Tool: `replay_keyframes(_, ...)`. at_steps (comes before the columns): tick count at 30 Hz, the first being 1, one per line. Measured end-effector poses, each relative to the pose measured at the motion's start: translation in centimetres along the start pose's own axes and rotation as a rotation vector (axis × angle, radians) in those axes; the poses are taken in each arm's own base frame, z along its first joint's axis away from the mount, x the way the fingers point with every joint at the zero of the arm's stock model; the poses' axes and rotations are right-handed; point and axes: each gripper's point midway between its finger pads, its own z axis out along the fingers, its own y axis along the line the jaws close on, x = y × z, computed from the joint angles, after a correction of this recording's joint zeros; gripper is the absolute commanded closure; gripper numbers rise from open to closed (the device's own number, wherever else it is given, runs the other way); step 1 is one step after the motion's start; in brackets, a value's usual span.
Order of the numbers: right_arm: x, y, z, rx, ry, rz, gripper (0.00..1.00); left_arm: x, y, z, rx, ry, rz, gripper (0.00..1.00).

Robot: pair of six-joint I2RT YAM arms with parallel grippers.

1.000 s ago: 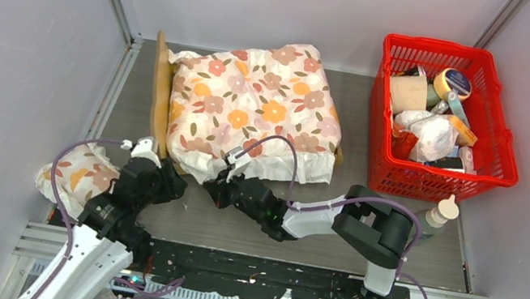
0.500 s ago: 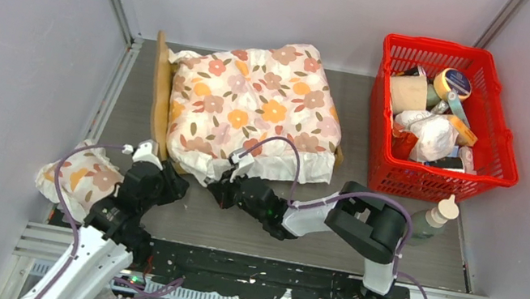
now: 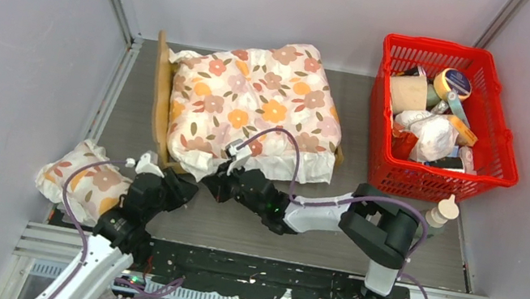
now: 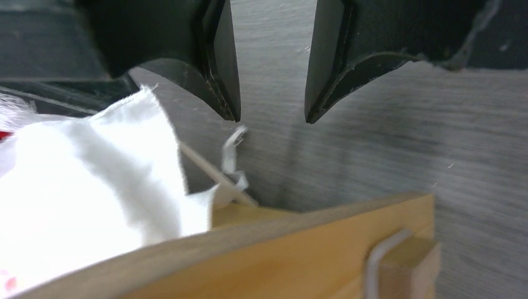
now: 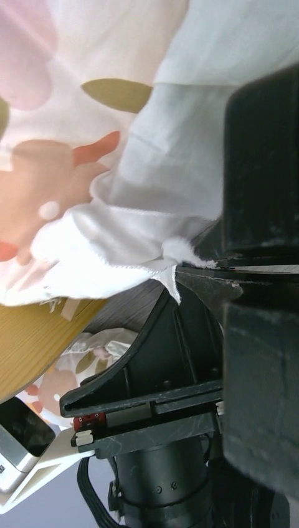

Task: Set up the pet bed
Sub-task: Tie the ropes to the bed frame.

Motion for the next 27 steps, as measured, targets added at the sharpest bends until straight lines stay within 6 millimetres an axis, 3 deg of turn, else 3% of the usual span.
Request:
replay_keyframes(7, -2.9, 1.0, 0.7, -0.011, -0.014, -0.043, 0.95, -2.8, -4.4, -0.1, 0.227, -0.152, -0.084, 0.54)
replay_keyframes(13, -5.2, 1.2, 1.2, -0.01, -0.043, -0.061, 0.95, -4.9, -5.7, -1.5, 0.292, -0.264, -0.144, 0.55)
replay_keyframes(19, -4.6, 0.4, 1.2, 0.01, -0.009, -0.075, 0.95, -6.9, -4.0, -1.7, 0.192, -0.373, -0.186, 0.6)
replay_keyframes(24, -4.4, 0.0, 1.2, 0.017, -0.001, -0.08, 0.95, -7.0, 0.7, -2.1, -0.072, -0.39, -0.099, 0.61)
replay_keyframes(27, -4.0, -0.3, 1.0, 0.023, 0.009, -0.079, 0.95, -8.1, 1.2, -2.9, -0.177, -0.387, -0.014, 0.58)
